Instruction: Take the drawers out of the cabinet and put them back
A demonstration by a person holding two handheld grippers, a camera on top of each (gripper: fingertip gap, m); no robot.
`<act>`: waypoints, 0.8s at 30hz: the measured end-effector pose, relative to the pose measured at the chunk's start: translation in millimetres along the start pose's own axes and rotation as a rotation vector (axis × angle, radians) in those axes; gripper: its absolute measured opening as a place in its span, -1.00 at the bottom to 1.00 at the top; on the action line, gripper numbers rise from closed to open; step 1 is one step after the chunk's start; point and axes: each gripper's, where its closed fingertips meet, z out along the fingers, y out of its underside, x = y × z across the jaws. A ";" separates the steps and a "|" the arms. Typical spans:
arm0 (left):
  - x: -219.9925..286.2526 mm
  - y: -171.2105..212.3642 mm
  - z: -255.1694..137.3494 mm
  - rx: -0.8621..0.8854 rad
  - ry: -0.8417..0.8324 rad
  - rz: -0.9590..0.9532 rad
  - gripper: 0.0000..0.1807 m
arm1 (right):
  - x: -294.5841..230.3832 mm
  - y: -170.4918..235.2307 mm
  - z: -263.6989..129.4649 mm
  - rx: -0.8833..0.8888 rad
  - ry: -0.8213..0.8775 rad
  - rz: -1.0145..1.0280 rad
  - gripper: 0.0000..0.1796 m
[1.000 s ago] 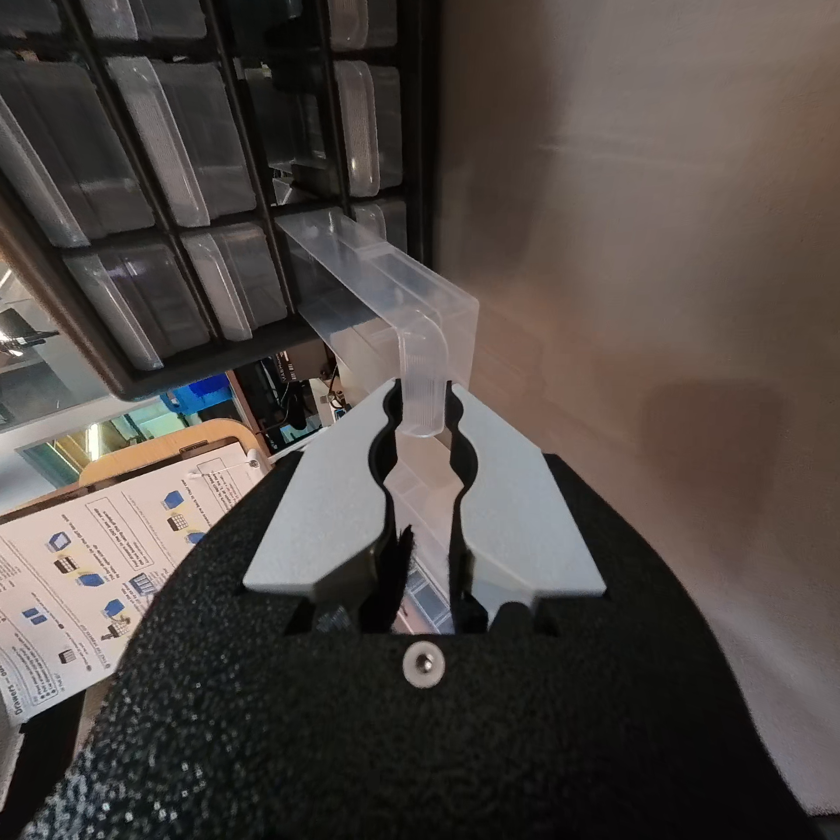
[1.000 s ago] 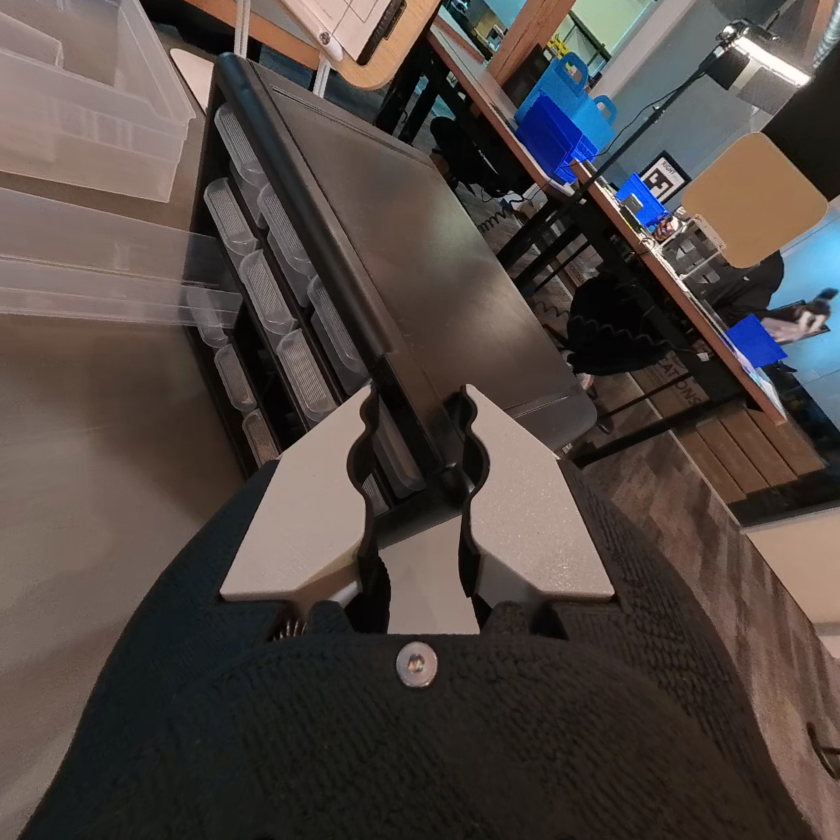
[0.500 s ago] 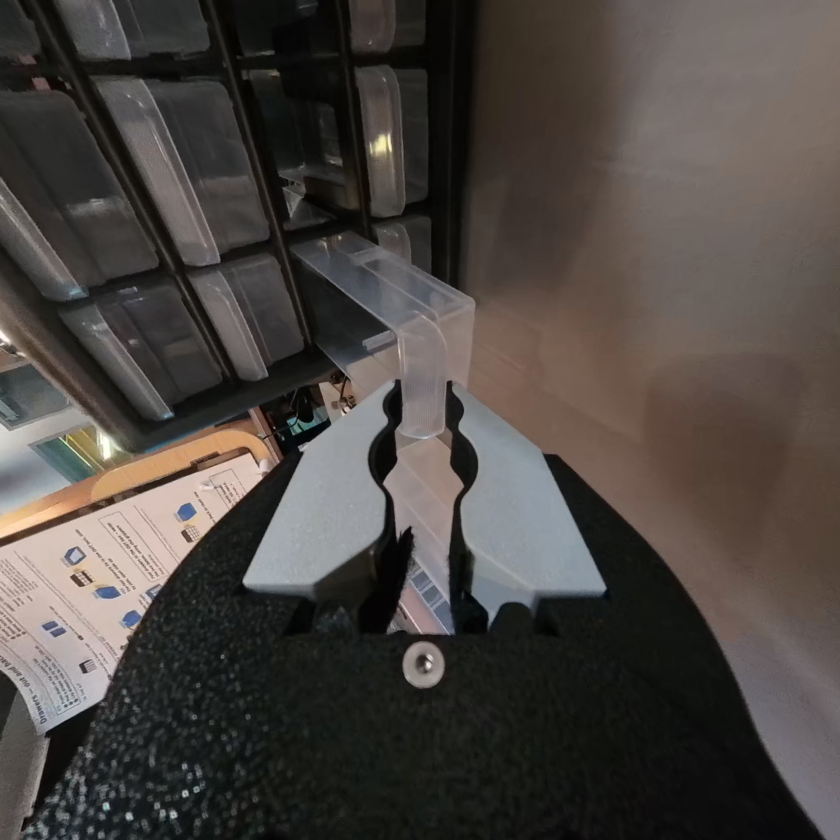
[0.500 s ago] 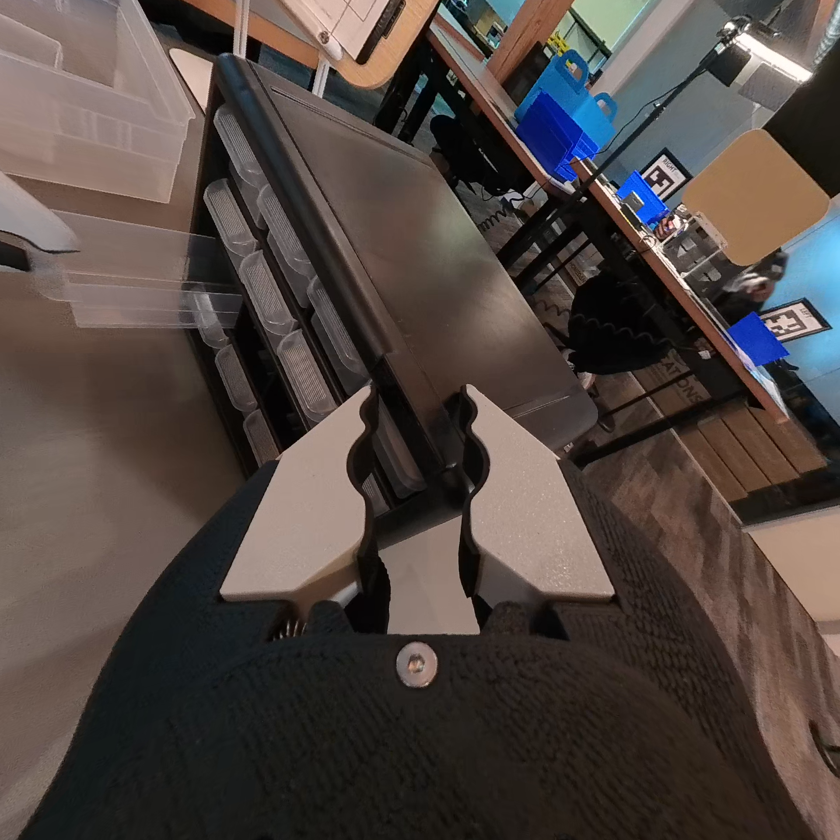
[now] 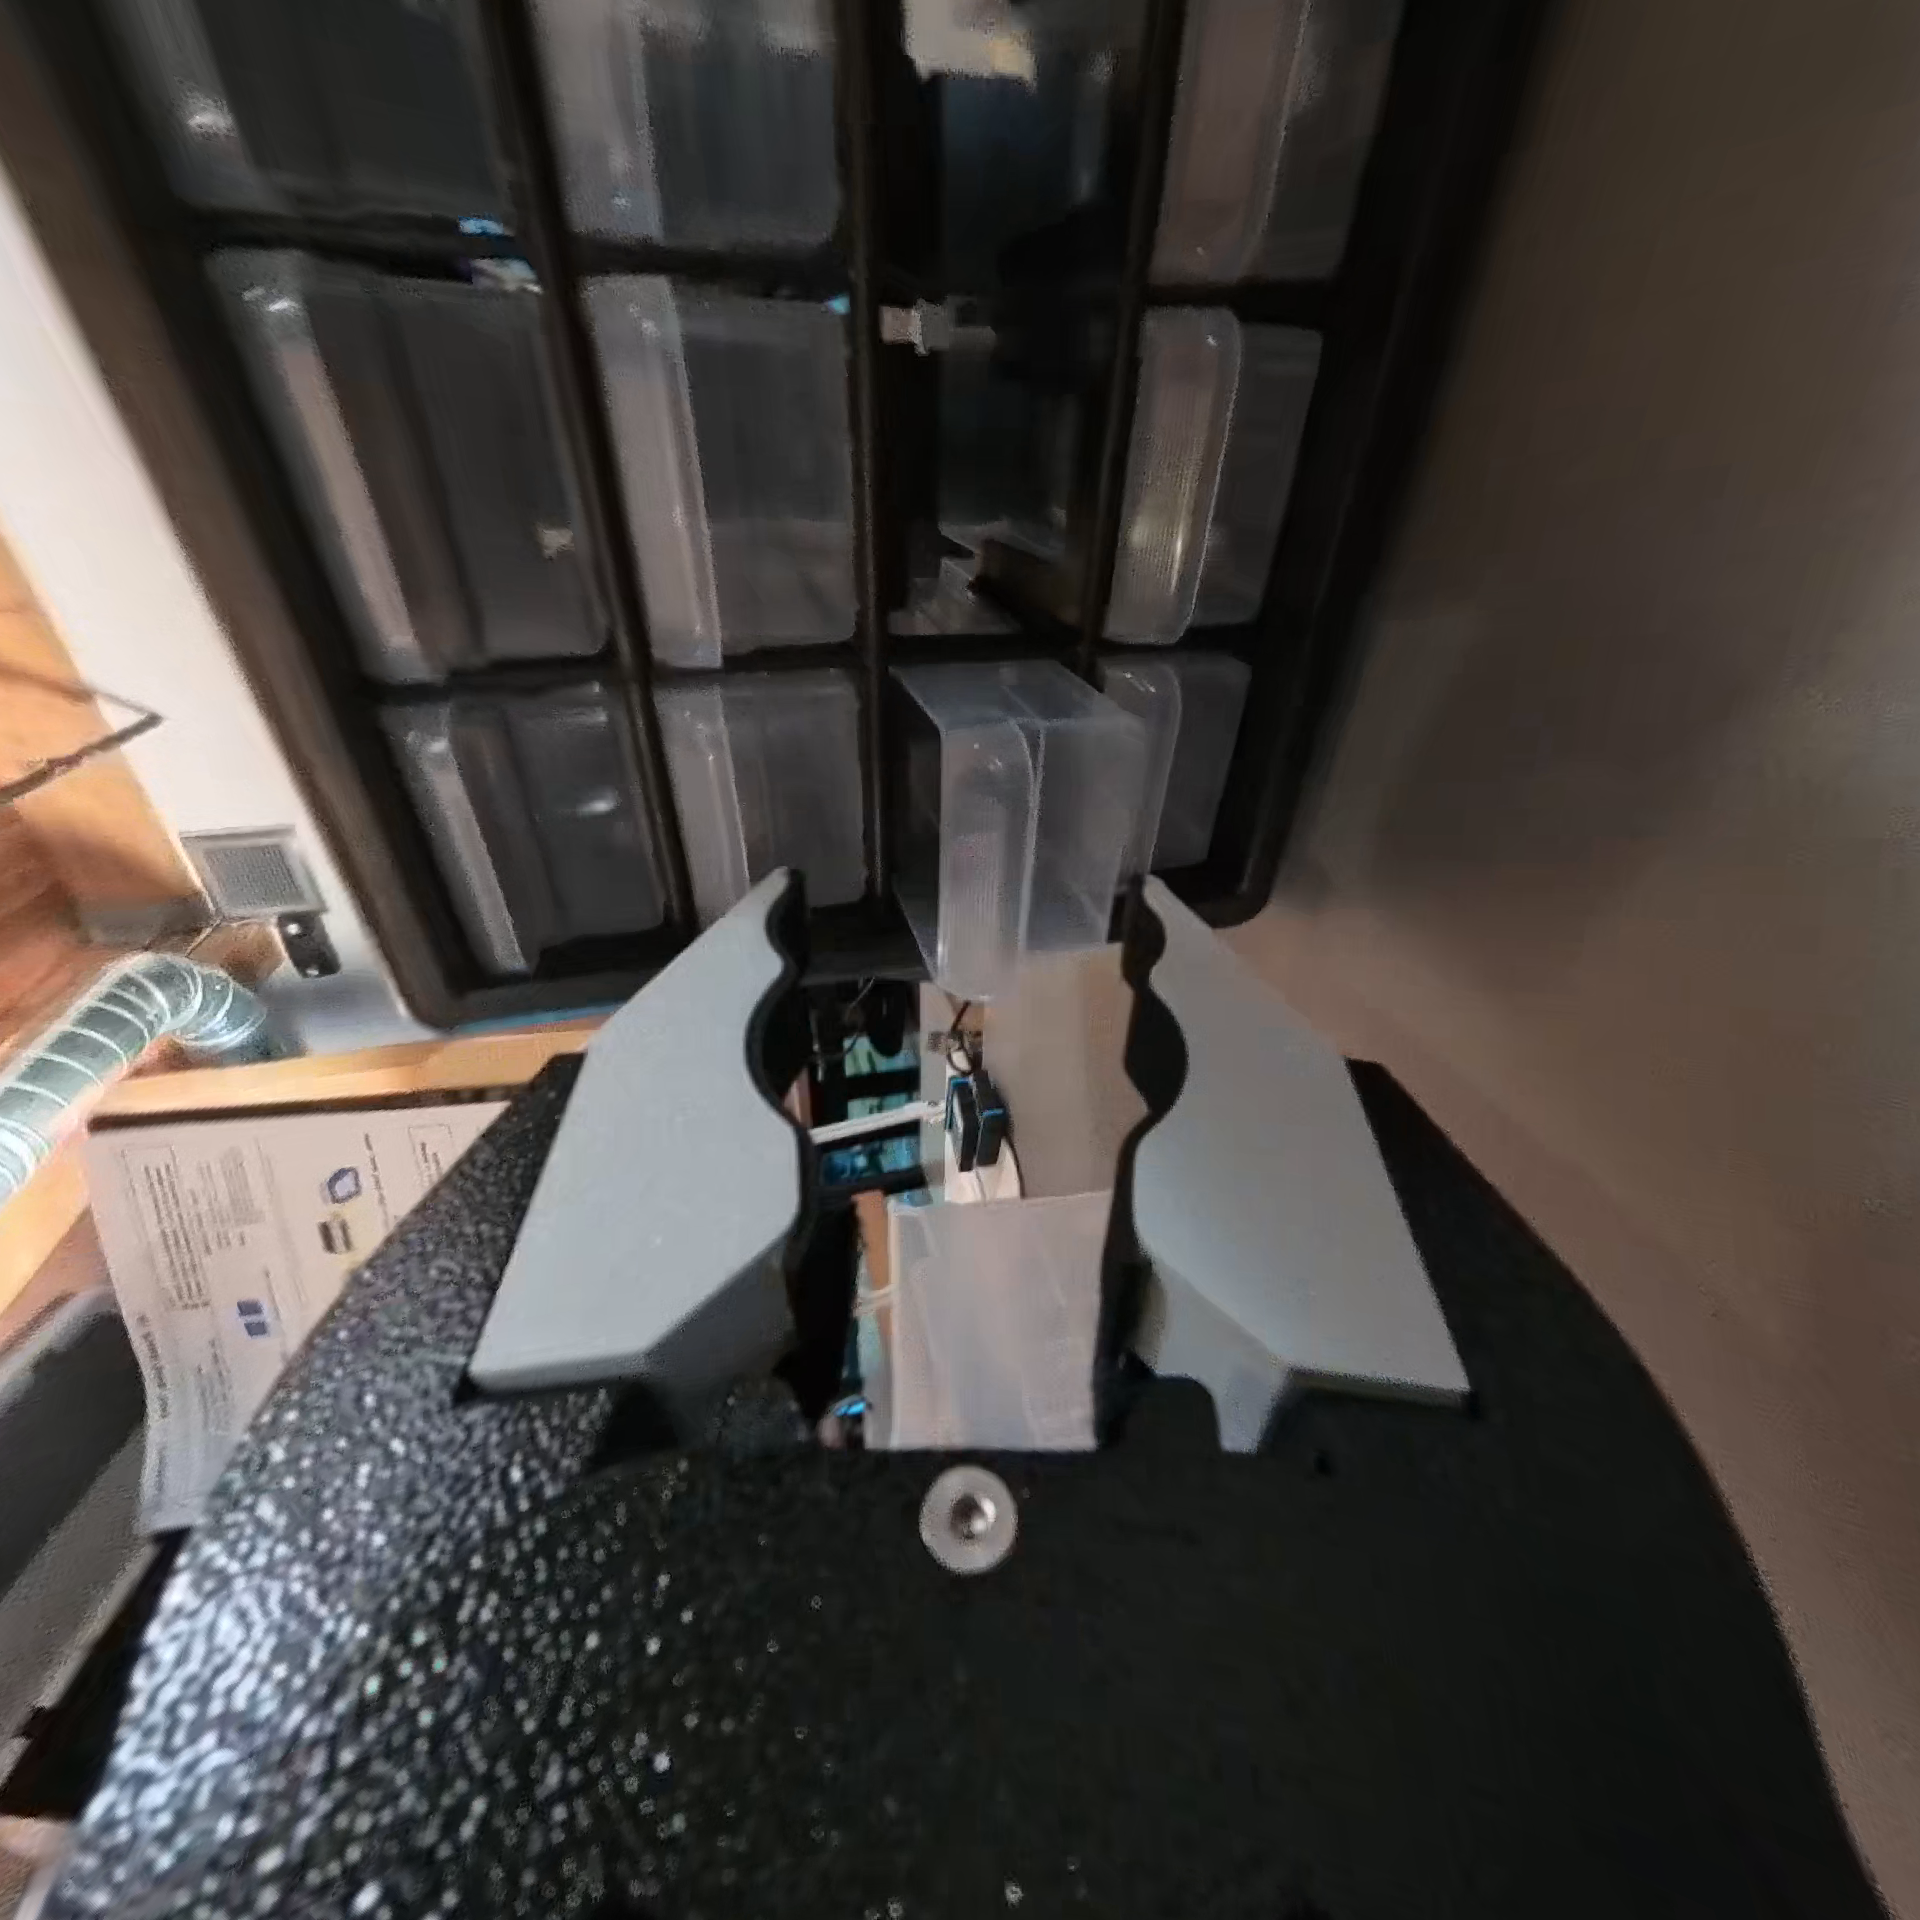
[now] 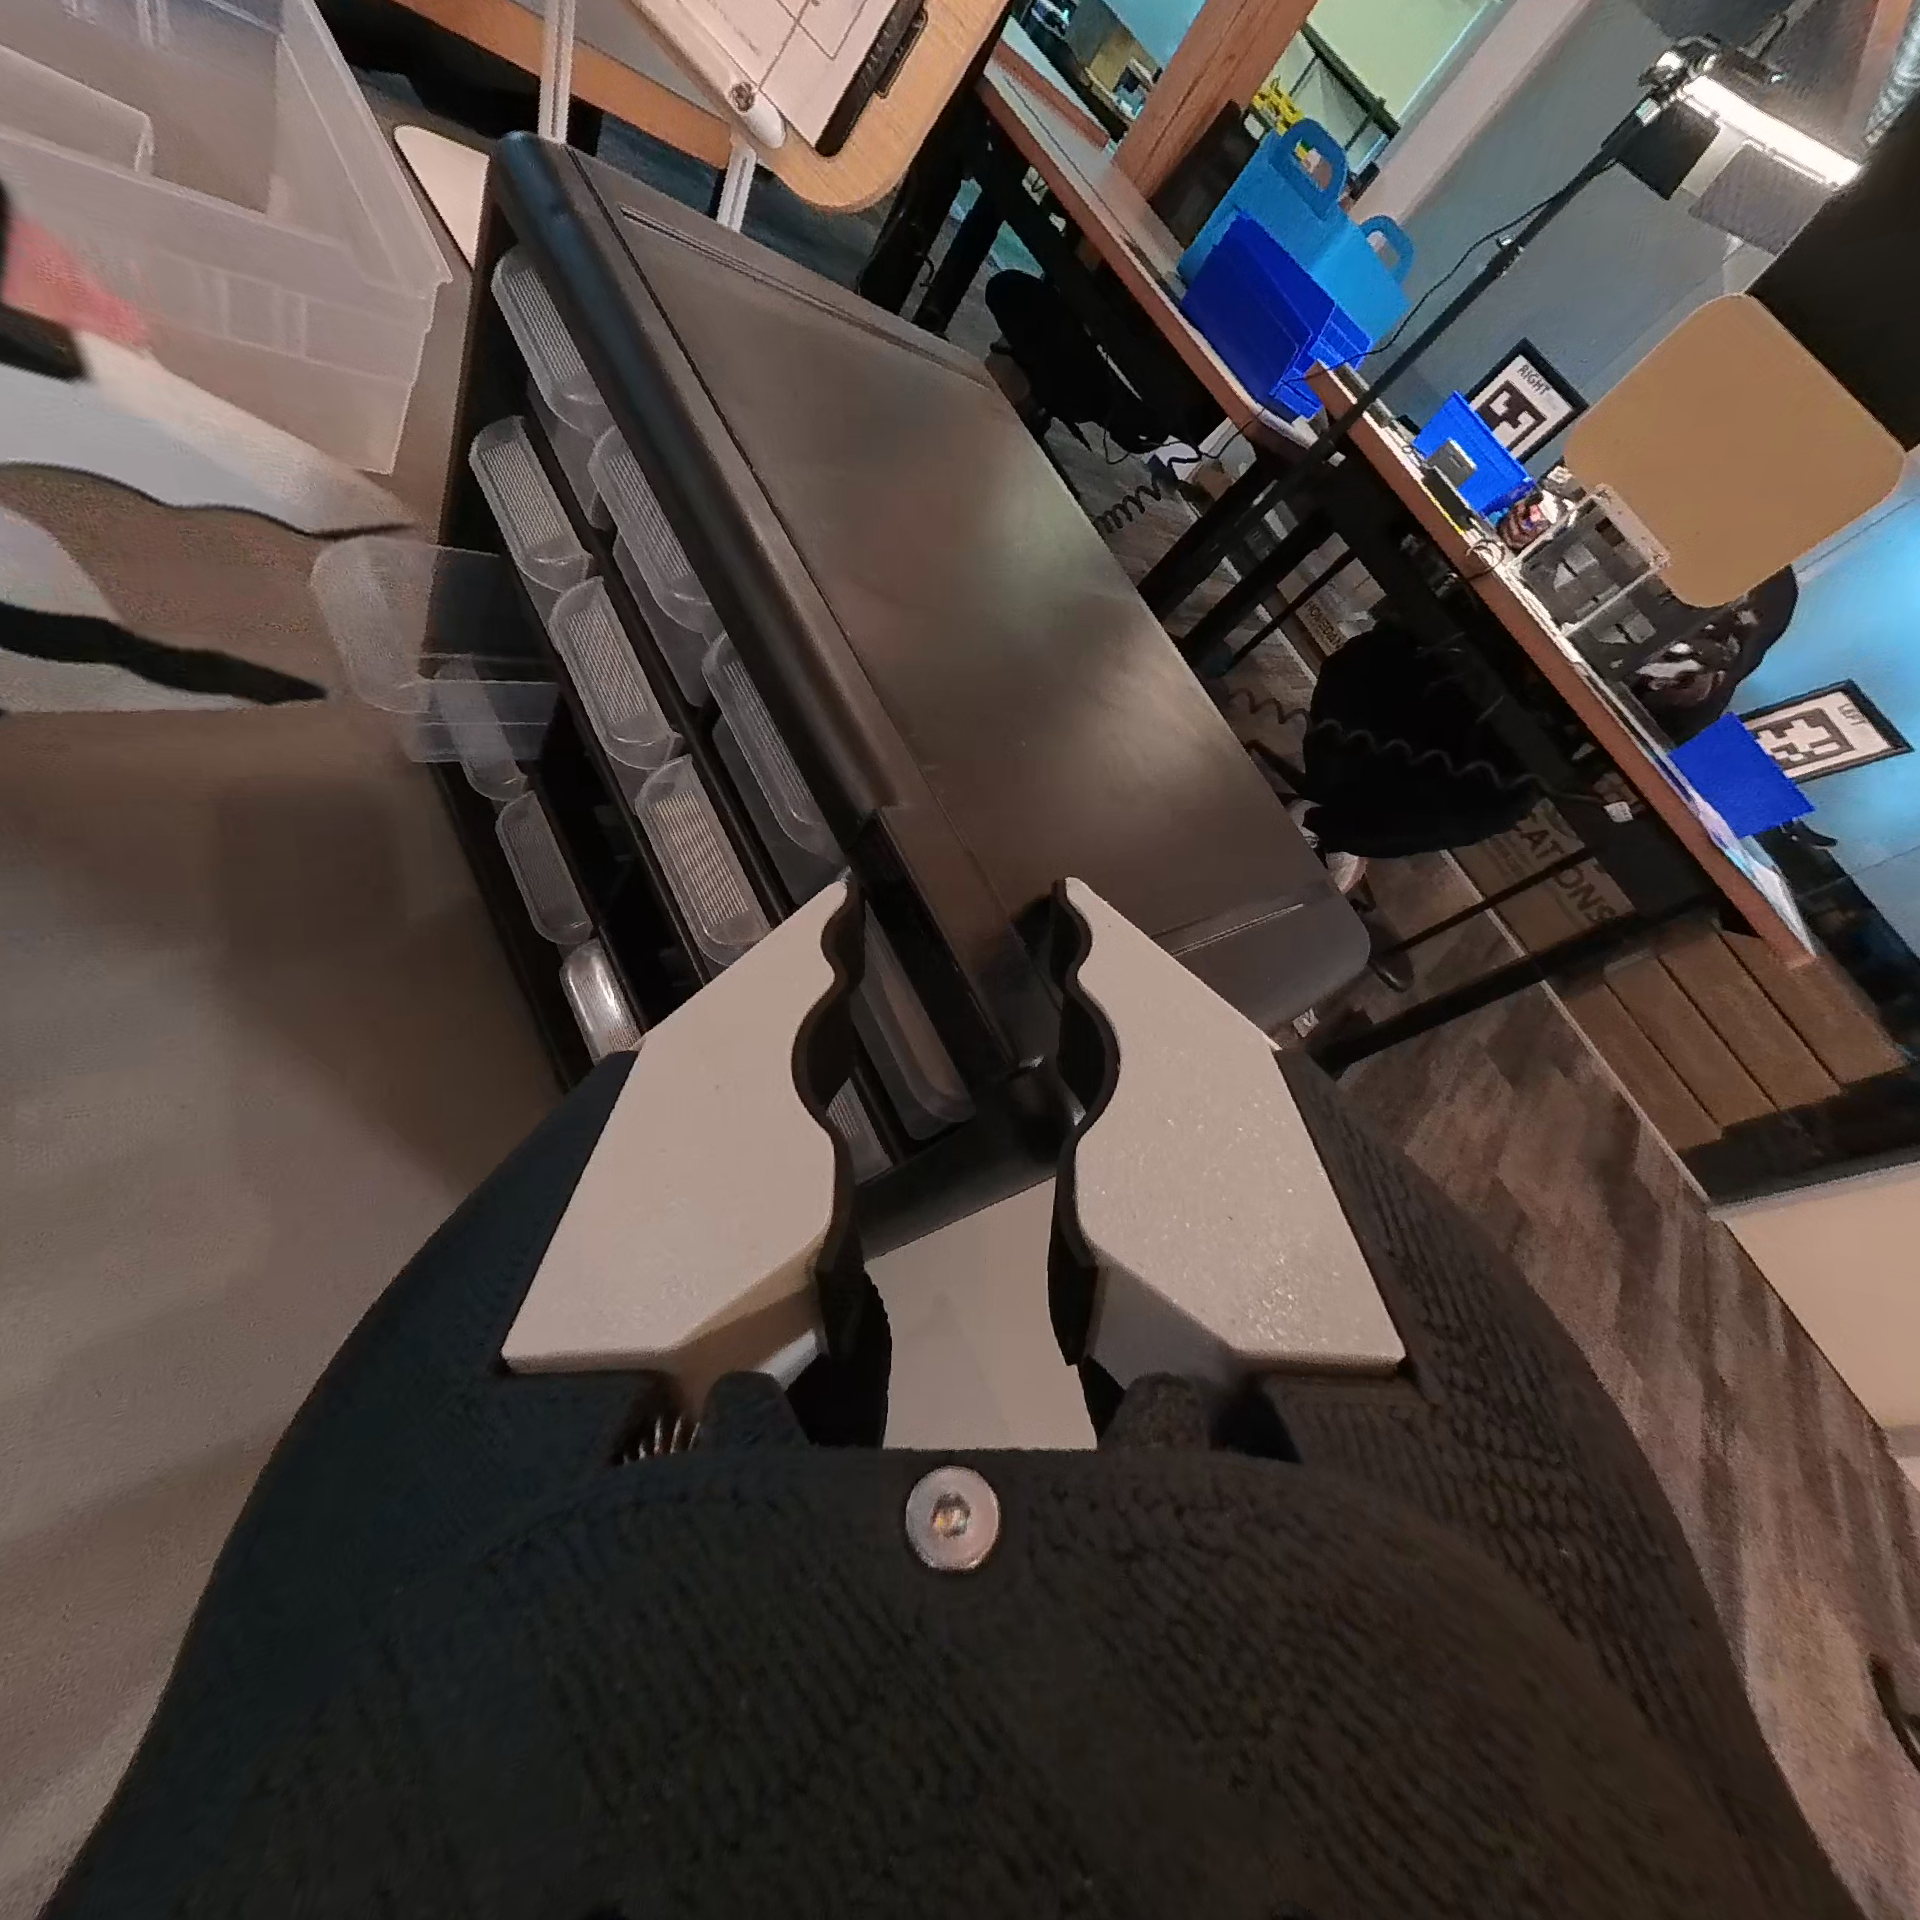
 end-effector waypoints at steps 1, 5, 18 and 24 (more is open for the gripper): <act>2.2 -0.9 -5.4 0.036 -0.021 -0.040 -0.30 | 0.0 0.0 0.1 0.000 0.000 0.000 -0.61; 19.3 -11.5 -30.0 0.183 -0.056 -0.099 -0.59 | 0.0 0.0 0.0 0.000 0.000 0.002 -0.61; 11.0 -9.5 12.7 0.111 -0.070 -0.103 -0.85 | 0.1 0.2 0.2 -0.006 0.002 0.003 -0.61; 9.5 -5.9 28.1 0.070 -0.066 -0.097 -0.86 | 0.2 0.2 0.3 -0.006 0.002 0.003 -0.61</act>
